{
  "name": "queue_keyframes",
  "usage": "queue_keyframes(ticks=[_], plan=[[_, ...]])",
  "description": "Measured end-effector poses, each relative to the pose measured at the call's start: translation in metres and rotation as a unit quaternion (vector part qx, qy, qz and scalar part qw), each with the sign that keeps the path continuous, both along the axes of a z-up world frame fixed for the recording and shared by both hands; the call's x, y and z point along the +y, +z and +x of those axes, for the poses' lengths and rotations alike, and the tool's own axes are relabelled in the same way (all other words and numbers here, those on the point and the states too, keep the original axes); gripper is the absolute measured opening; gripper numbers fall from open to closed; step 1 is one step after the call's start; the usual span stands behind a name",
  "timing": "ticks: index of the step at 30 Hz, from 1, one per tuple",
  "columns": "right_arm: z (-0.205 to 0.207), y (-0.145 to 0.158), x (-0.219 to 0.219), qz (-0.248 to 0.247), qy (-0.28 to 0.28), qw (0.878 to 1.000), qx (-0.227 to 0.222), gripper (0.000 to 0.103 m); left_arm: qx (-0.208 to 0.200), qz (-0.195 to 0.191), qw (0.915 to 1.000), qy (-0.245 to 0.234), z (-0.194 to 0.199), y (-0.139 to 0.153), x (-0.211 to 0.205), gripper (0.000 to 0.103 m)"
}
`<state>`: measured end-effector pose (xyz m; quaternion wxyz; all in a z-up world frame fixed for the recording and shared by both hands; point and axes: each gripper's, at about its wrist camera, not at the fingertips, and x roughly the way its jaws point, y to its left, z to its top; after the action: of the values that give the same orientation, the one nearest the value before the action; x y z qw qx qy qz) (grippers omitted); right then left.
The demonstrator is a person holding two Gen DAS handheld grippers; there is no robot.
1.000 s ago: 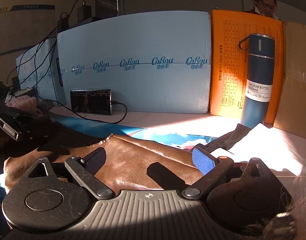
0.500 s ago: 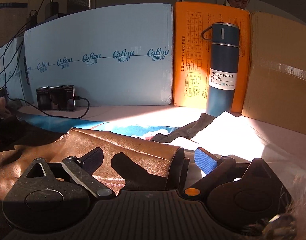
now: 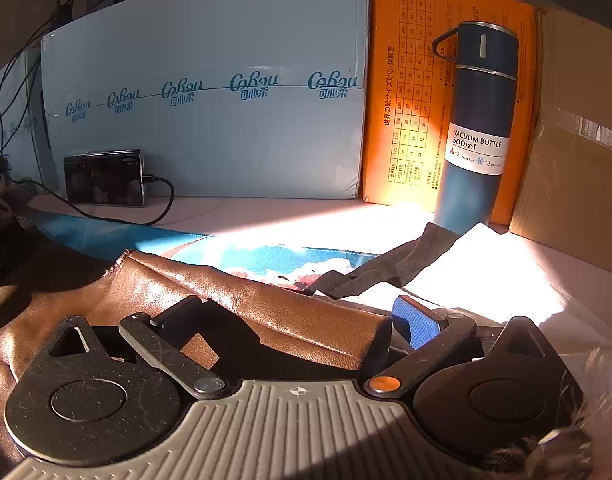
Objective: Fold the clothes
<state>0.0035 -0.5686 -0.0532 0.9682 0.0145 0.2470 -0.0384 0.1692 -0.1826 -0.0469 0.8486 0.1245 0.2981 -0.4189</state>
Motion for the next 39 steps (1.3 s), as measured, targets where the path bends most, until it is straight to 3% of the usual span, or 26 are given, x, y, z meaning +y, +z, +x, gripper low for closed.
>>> queue_keyframes(ticks=[3, 4, 5, 7, 9, 11, 12, 18, 25, 30, 33, 39], plan=[[-0.002, 0.002, 0.011, -0.025, 0.004, 1.000, -0.014, 0.080, -0.003, -0.002, 1.0000, 0.002, 0.000, 0.001, 0.001, 0.098], [-0.003, 0.003, 0.014, -0.035, 0.008, 0.999, -0.016, 0.059, -0.005, -0.002, 1.0000, 0.004, -0.001, 0.001, 0.001, 0.097], [-0.004, 0.003, 0.016, -0.039, 0.011, 0.999, -0.016, 0.034, -0.008, -0.003, 1.0000, 0.005, -0.001, 0.001, 0.002, 0.089], [-0.007, 0.004, 0.019, -0.044, 0.009, 0.999, -0.017, 0.028, -0.013, -0.008, 0.9998, 0.011, 0.000, 0.003, 0.003, 0.067], [-0.010, 0.002, 0.024, -0.052, 0.010, 0.998, -0.015, 0.022, -0.014, -0.012, 0.9995, 0.027, 0.004, 0.004, 0.007, 0.031], [-0.016, 0.006, 0.030, -0.062, 0.007, 0.998, -0.024, 0.018, -0.011, -0.021, 0.9989, 0.040, 0.007, 0.006, 0.011, 0.010], [-0.021, 0.010, 0.033, -0.064, 0.006, 0.997, -0.033, 0.017, -0.016, -0.029, 0.9987, 0.040, 0.005, 0.009, 0.013, 0.005], [-0.066, 0.054, 0.052, -0.064, 0.001, 0.992, -0.107, 0.014, -0.080, -0.093, 0.9918, 0.039, -0.022, 0.045, 0.034, 0.002], [-0.153, 0.100, 0.086, -0.050, 0.004, 0.977, -0.205, 0.012, -0.136, -0.173, 0.9750, 0.034, -0.075, 0.065, 0.081, 0.002], [-0.228, 0.110, 0.122, -0.029, 0.016, 0.965, -0.262, 0.012, -0.134, -0.225, 0.9649, 0.022, -0.116, 0.060, 0.127, 0.002], [-0.262, 0.104, 0.140, -0.004, 0.031, 0.962, -0.272, 0.013, -0.127, -0.236, 0.9634, 0.010, -0.134, 0.048, 0.149, 0.003], [-0.302, 0.079, 0.162, 0.059, 0.052, 0.970, -0.232, 0.015, -0.090, -0.206, 0.9743, -0.010, -0.149, 0.027, 0.175, 0.011]])
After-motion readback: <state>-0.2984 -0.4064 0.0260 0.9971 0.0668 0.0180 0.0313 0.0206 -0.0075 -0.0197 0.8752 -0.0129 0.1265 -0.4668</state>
